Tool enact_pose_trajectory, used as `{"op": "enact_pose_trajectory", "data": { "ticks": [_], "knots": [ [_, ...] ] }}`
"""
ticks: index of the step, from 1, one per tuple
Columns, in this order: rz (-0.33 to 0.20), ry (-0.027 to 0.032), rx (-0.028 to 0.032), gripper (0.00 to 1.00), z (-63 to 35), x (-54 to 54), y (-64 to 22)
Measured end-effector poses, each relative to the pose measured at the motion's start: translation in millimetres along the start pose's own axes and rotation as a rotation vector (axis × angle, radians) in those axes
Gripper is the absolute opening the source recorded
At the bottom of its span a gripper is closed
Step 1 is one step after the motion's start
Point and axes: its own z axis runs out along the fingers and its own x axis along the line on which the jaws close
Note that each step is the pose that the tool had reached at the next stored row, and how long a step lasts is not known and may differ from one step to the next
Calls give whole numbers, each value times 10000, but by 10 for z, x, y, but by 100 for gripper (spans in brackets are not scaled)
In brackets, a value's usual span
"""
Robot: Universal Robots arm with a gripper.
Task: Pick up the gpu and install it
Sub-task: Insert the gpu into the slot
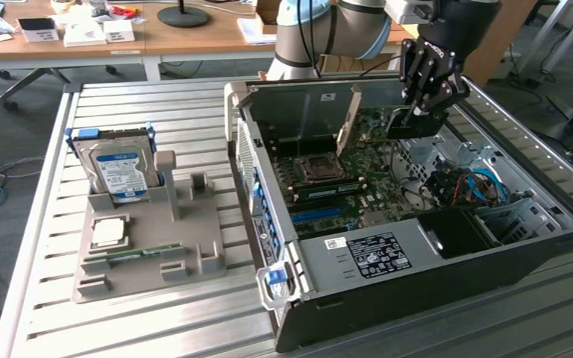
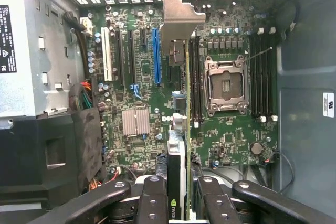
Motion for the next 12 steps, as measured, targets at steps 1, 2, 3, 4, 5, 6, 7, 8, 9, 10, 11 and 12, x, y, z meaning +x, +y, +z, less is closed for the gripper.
{"op": "enact_pose_trajectory", "data": {
  "ticks": [1, 2, 3, 4, 5, 6, 7, 8, 9, 10, 11, 12],
  "knots": [
    [0, 0, 0, 27, 0, 0, 0],
    [0, -1, 0, 27, 1, 0, 0],
    [1, -4, 1, 27, 7, 0, 0],
    [1, -1, 1, 27, 15, 1, 2],
    [0, 0, 0, 27, 15, 1, 2],
    [1, 0, 0, 27, 15, 1, 2],
    [1, 0, 0, 27, 15, 1, 2],
    [0, 0, 0, 27, 15, 1, 2],
    [0, -1, 0, 27, 15, 1, 2],
    [0, -1, 0, 27, 15, 1, 2],
    [0, 0, 0, 27, 15, 1, 2],
    [0, -1, 0, 27, 15, 1, 2]
  ]
}}
